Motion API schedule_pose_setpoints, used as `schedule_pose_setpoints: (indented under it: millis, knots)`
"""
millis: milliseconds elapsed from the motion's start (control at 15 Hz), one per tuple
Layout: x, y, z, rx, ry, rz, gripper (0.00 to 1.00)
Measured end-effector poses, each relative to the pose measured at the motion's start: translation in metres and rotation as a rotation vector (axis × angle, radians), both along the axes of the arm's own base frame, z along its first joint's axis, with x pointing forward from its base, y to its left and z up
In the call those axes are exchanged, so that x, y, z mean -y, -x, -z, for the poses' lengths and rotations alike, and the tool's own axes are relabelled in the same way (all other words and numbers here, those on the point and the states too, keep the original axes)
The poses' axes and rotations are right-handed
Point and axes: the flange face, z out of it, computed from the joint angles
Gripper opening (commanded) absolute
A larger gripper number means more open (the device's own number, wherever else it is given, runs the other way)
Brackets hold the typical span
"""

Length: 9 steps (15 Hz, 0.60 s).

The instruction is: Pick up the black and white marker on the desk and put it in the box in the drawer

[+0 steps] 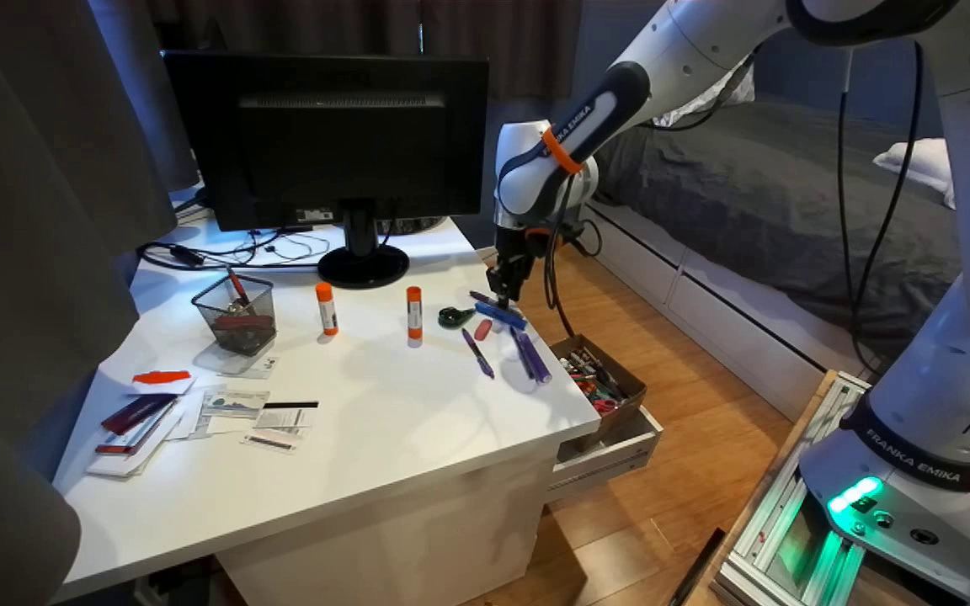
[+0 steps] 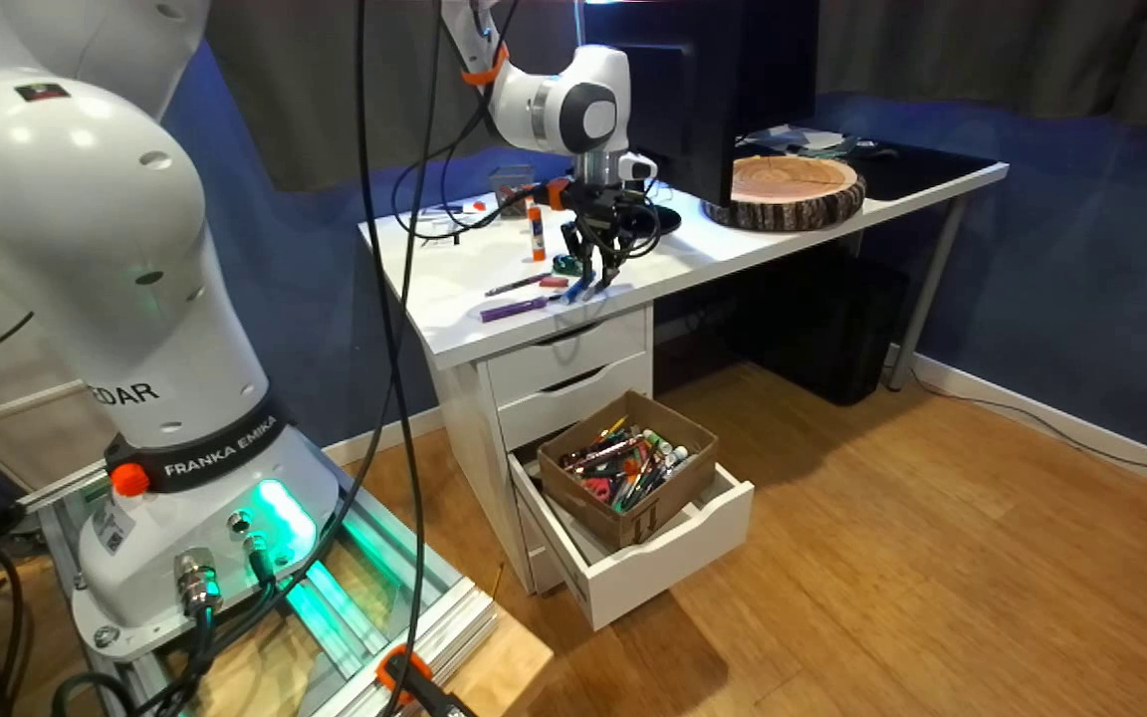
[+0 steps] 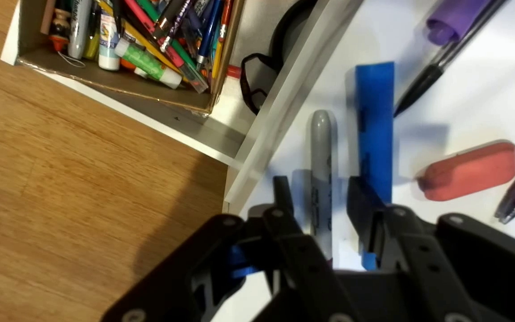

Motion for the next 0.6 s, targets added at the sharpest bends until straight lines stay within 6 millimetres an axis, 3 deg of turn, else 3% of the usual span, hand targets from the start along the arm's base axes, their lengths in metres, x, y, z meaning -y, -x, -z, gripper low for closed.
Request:
schedule_pose_setpoints:
  millis: [267, 333, 467, 600]
  knots:
    - [-0.001, -0.002, 0.006, -0.004, 0.000, 0.005, 0.37]
    - [-0.001, -0.002, 0.008, -0.005, 0.000, 0.007, 0.31]
    - [-0.002, -0.002, 0.012, -0.007, 0.000, 0.012, 0.06]
    - [-0.003, -0.003, 0.015, -0.008, 0.000, 0.016, 0.00]
